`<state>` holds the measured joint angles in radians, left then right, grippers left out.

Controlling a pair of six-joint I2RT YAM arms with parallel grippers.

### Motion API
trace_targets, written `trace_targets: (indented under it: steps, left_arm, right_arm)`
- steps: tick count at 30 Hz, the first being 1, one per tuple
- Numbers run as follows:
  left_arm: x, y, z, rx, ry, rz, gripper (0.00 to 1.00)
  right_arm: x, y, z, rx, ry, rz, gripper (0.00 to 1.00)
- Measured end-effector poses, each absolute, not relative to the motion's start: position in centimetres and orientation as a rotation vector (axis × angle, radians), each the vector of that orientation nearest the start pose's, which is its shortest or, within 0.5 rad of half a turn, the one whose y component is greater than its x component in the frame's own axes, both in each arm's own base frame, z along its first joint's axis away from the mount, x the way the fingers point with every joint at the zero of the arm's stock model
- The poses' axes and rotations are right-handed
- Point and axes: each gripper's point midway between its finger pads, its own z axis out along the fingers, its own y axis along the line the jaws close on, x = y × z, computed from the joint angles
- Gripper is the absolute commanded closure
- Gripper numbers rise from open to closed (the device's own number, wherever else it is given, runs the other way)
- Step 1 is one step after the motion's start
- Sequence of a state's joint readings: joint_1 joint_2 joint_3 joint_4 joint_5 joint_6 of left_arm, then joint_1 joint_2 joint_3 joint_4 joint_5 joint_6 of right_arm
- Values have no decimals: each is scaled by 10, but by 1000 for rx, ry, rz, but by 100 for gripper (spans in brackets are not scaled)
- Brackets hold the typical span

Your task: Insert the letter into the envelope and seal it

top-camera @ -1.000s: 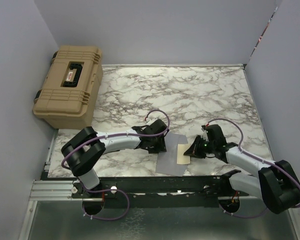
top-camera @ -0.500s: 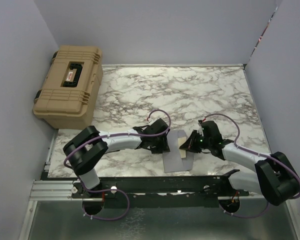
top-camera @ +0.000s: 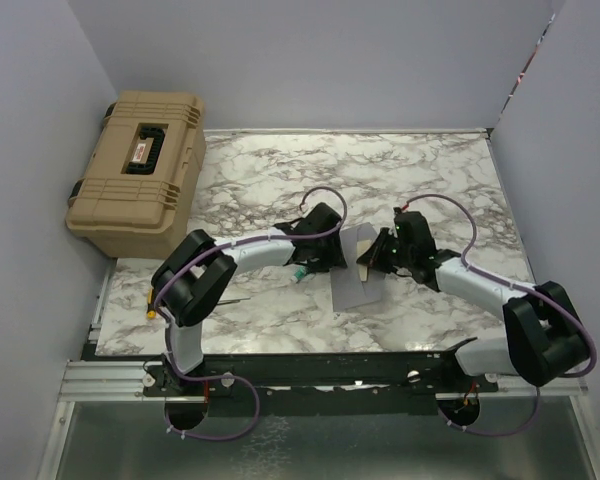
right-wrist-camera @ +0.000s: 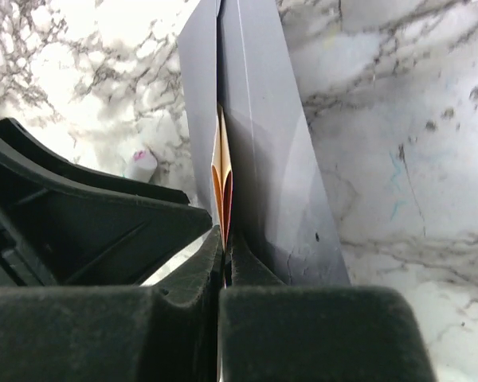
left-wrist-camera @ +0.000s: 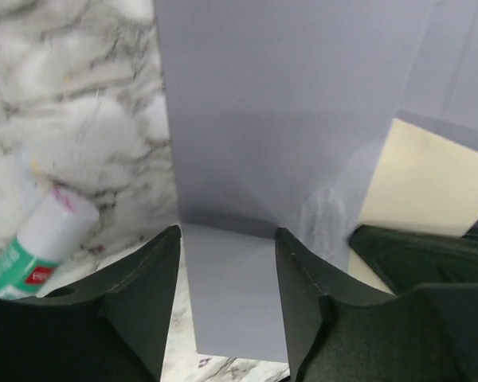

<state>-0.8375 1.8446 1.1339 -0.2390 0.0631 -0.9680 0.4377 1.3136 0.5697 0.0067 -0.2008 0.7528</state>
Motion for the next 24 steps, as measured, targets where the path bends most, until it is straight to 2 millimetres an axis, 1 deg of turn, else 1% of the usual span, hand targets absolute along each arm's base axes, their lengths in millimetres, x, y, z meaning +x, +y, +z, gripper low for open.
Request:
trace_targets:
  steps: [1, 2, 3, 4, 5, 7, 9, 10, 12, 15, 18, 21, 24]
  left_arm:
    - [270, -358, 41, -144, 2698, -729, 45]
    - [278, -360, 44, -134, 2689, -727, 44]
    - [284, -362, 47, -123, 2680, -726, 44]
    - [291, -363, 51, -113, 2670, -724, 43]
    - [301, -362, 55, -100, 2657, -719, 43]
    - [313, -363, 61, -76, 2639, -714, 43]
    - [325, -361, 64, -55, 2633, -694, 43]
    - [331, -359, 64, -49, 2632, -683, 43]
    - [338, -355, 62, -32, 2642, -655, 43]
    - [348, -346, 52, -9, 2670, -600, 41]
    - [350, -336, 43, 26, 2709, -539, 38]
    - [352, -332, 45, 67, 2721, -497, 33]
    - [354, -328, 50, 86, 2718, -459, 30]
  right_arm:
    - [278, 198, 64, 270, 2424, 797, 99]
    - [283, 199, 65, 266, 2425, 786, 97]
    - [288, 199, 65, 264, 2428, 772, 92]
    - [291, 199, 64, 266, 2435, 758, 83]
    - [295, 198, 62, 270, 2443, 741, 71]
    - [301, 196, 59, 274, 2463, 707, 52]
    - [307, 194, 56, 276, 2481, 676, 41]
    - [310, 192, 55, 280, 2490, 659, 38]
    - [315, 189, 55, 280, 2501, 633, 36]
    - [323, 186, 59, 283, 2516, 593, 36]
    - [333, 186, 62, 281, 2532, 561, 38]
    - [338, 186, 60, 285, 2553, 540, 41]
    - [334, 185, 50, 292, 2591, 520, 42]
